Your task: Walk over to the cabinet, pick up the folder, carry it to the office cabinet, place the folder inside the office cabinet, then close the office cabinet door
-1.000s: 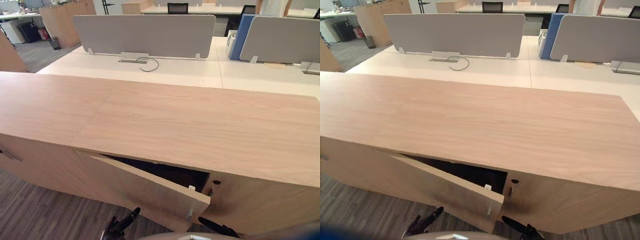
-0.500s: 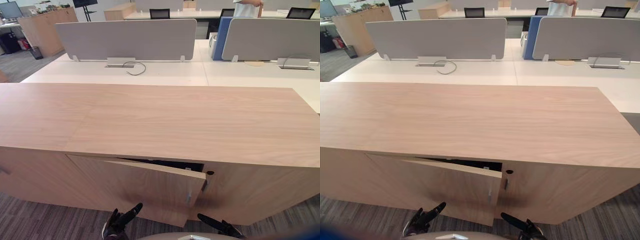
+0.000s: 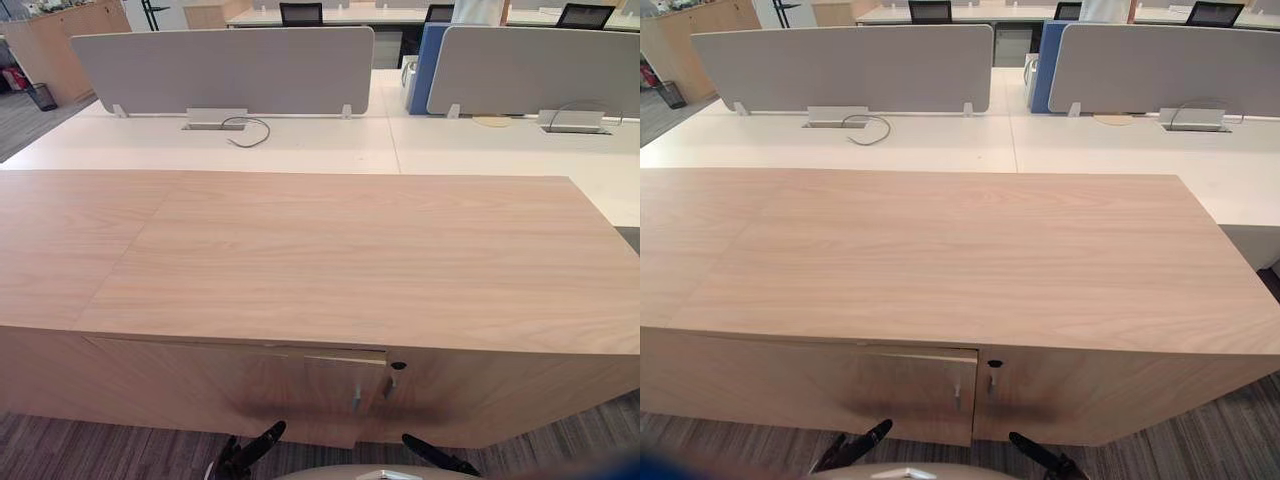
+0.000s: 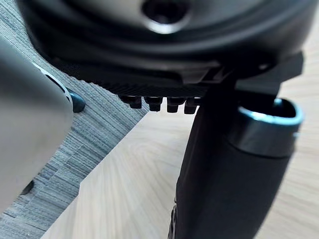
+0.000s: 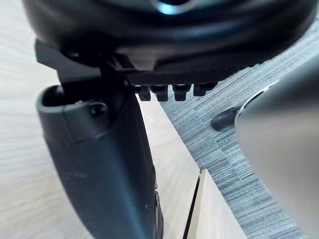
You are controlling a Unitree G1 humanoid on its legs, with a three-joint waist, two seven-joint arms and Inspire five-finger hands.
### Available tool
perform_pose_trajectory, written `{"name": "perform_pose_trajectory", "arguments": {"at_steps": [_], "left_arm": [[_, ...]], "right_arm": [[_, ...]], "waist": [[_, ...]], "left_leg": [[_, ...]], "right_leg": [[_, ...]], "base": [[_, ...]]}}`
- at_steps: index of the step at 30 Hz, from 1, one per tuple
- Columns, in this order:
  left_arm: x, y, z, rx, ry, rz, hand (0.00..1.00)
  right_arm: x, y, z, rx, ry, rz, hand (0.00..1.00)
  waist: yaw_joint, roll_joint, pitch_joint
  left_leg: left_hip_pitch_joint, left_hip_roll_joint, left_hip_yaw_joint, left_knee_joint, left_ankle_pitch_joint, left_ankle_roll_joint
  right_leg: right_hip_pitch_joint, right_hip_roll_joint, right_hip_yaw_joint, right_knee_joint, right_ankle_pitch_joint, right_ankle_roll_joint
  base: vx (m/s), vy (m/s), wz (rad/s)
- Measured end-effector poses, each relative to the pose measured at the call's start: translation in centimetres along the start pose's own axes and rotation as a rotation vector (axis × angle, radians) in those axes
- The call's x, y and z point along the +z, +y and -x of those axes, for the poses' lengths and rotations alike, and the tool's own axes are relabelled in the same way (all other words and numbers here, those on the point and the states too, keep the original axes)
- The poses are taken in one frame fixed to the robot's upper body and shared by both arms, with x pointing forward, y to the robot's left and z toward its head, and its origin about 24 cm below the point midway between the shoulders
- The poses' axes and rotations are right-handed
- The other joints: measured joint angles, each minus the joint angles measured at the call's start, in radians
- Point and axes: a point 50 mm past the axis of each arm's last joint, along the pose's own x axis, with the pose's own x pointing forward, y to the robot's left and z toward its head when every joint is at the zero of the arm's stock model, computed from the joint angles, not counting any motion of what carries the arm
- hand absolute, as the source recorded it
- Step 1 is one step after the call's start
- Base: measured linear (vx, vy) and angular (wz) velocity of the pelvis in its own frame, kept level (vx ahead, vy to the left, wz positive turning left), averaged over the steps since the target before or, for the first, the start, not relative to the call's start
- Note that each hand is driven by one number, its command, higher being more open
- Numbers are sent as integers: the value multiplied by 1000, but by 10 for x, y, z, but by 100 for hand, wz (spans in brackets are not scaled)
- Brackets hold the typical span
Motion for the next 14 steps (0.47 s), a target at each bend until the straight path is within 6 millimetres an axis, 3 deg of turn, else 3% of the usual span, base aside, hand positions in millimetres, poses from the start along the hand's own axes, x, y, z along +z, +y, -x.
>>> {"name": "perform_pose_trajectory", "arguments": {"at_steps": [14], "left_arm": [[-2,4,-1,2,25,-26,100]], "right_arm": [[-4,-7,0,-16,9,-17,100]], "waist": [[-7,-4,5]], "left_leg": [[-1,0,3,-2,2,6]], "right_leg": [[-6,8,25,-23,35,-10]], "base": [[-57,7,-5]]}}
